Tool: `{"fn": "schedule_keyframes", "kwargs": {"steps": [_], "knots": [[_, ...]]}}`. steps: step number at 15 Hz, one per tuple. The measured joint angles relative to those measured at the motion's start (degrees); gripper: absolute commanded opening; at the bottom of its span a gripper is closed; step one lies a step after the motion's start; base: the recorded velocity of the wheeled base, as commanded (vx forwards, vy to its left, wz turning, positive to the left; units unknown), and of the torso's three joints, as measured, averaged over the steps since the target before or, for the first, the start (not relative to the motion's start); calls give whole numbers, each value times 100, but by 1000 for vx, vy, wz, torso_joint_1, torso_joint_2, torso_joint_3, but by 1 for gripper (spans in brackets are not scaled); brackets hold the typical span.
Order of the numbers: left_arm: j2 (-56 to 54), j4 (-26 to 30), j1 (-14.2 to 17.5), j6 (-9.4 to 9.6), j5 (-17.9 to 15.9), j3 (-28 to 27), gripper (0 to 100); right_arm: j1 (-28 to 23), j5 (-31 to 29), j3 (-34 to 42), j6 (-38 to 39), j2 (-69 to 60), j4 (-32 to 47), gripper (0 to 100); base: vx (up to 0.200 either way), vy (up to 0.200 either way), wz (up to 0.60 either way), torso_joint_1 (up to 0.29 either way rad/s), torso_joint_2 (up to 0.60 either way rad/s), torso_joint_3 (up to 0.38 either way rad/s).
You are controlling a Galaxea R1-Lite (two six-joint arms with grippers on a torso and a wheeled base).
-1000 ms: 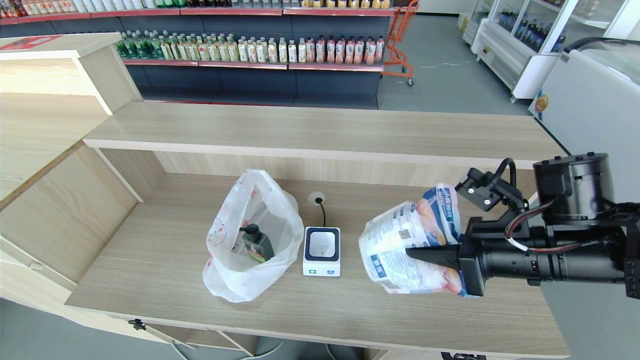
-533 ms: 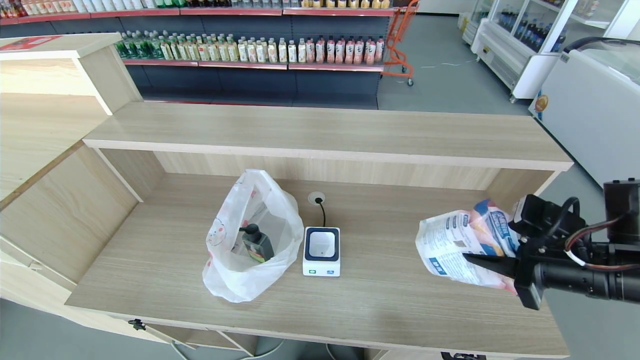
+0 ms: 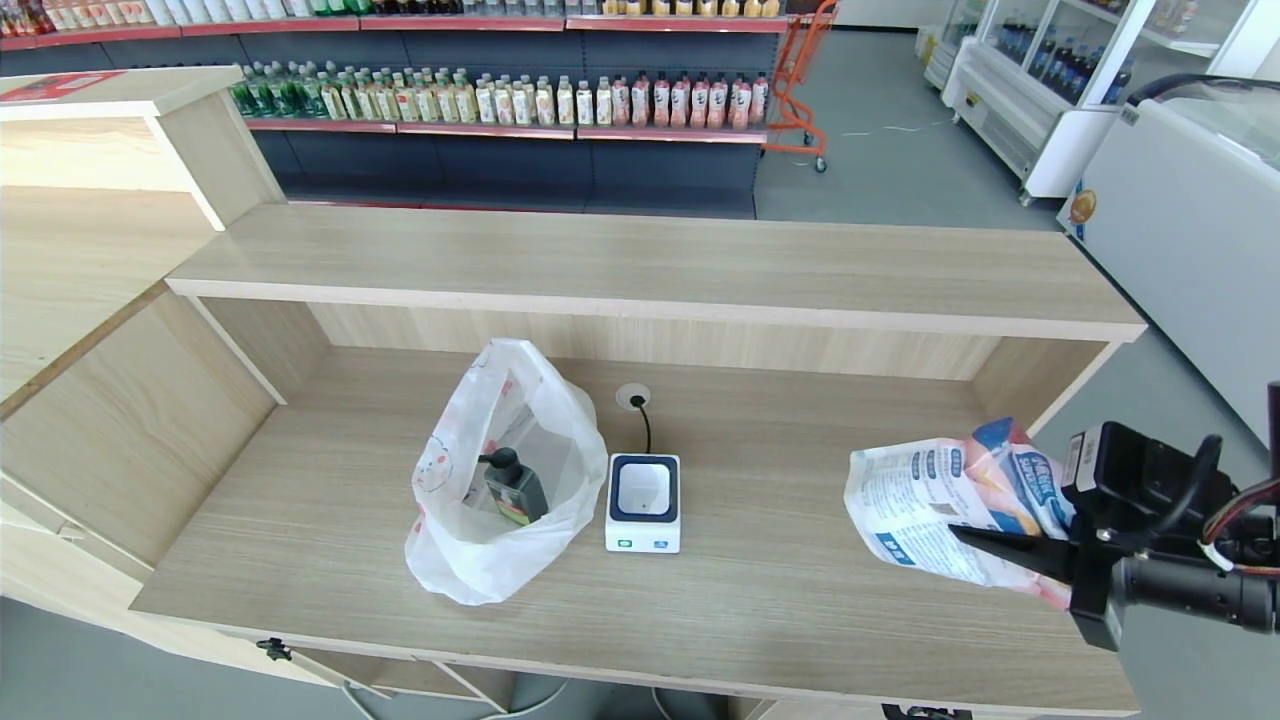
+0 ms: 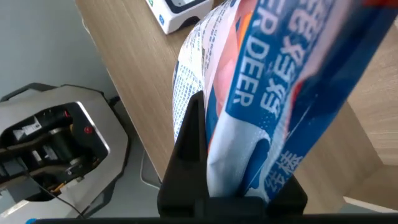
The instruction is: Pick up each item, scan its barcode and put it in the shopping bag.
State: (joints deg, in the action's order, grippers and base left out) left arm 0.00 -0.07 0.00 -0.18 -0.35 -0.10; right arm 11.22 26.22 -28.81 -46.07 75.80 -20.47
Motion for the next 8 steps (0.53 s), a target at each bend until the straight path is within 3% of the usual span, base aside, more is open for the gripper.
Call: {"fn": "schedule_keyframes", "kwargs": {"steps": [8], "knots": [[0,2,-10,-9,2,0,100,-61,345,-110,986,63,11,0,0,200,0,5,3,3]]}}
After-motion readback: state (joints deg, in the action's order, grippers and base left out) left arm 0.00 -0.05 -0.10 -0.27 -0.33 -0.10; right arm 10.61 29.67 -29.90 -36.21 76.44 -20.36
